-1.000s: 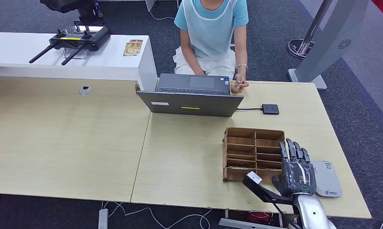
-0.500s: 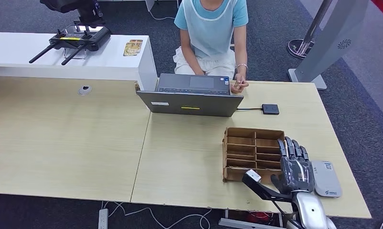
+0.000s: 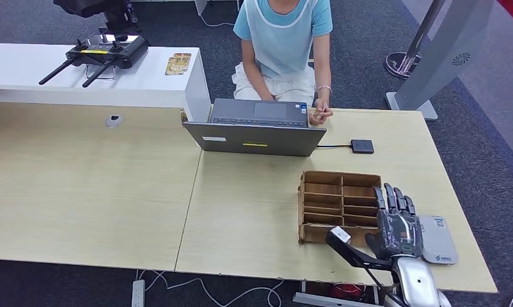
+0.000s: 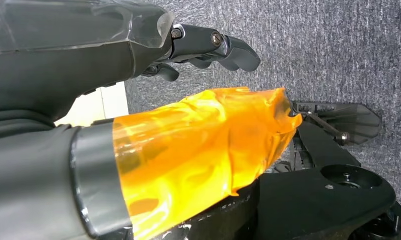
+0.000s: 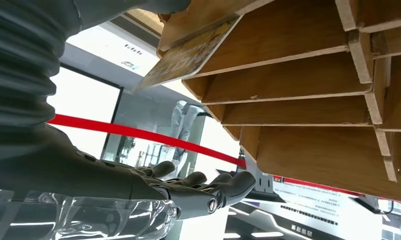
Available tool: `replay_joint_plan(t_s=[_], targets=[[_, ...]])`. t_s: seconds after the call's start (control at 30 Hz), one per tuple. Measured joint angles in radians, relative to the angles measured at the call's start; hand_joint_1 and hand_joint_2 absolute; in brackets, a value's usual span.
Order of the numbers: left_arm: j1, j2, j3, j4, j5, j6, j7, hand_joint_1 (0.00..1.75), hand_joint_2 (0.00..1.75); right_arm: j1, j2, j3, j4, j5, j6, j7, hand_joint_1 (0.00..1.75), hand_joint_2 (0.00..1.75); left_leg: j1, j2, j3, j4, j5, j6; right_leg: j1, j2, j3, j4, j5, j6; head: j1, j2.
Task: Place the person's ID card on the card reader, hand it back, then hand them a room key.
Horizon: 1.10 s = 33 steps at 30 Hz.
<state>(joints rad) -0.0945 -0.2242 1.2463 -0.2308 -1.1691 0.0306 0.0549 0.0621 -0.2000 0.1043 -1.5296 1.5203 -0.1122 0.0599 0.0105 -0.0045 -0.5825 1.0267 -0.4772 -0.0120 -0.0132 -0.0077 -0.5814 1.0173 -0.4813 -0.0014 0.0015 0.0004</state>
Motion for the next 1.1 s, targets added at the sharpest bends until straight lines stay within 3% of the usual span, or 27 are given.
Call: replay_joint_plan(t_s=[0.4, 0.93, 1.1], targets=[[0.0, -0.004, 0.002, 0.0, 0.005, 0.003, 0.0, 0.0, 0.0, 0.005, 0.008, -0.003, 0.0, 0.003, 0.009, 0.001, 0.22, 1.75, 0.0, 0.0, 0.0, 0.0, 0.0, 0.0, 0.0, 0.0, 0.0, 0.0, 0.0, 0.0, 0.0, 0.0], [0.0, -0.004, 0.013, 0.0, 0.012, 0.008, -0.004, 0.0, 0.0, 0.005, 0.02, -0.003, 0.0, 0.003, 0.012, -0.001, 0.61, 1.75, 0.0, 0.0, 0.0, 0.0, 0.0, 0.0, 0.0, 0.0, 0.0, 0.0, 0.0, 0.0, 0.0, 0.0], [0.0, -0.003, 0.015, 0.0, 0.013, 0.009, -0.005, 0.0, 0.0, 0.01, 0.023, -0.006, -0.001, 0.003, 0.013, -0.001, 0.65, 1.75, 0.0, 0.0, 0.0, 0.0, 0.0, 0.0, 0.0, 0.0, 0.0, 0.0, 0.0, 0.0, 0.0, 0.0]])
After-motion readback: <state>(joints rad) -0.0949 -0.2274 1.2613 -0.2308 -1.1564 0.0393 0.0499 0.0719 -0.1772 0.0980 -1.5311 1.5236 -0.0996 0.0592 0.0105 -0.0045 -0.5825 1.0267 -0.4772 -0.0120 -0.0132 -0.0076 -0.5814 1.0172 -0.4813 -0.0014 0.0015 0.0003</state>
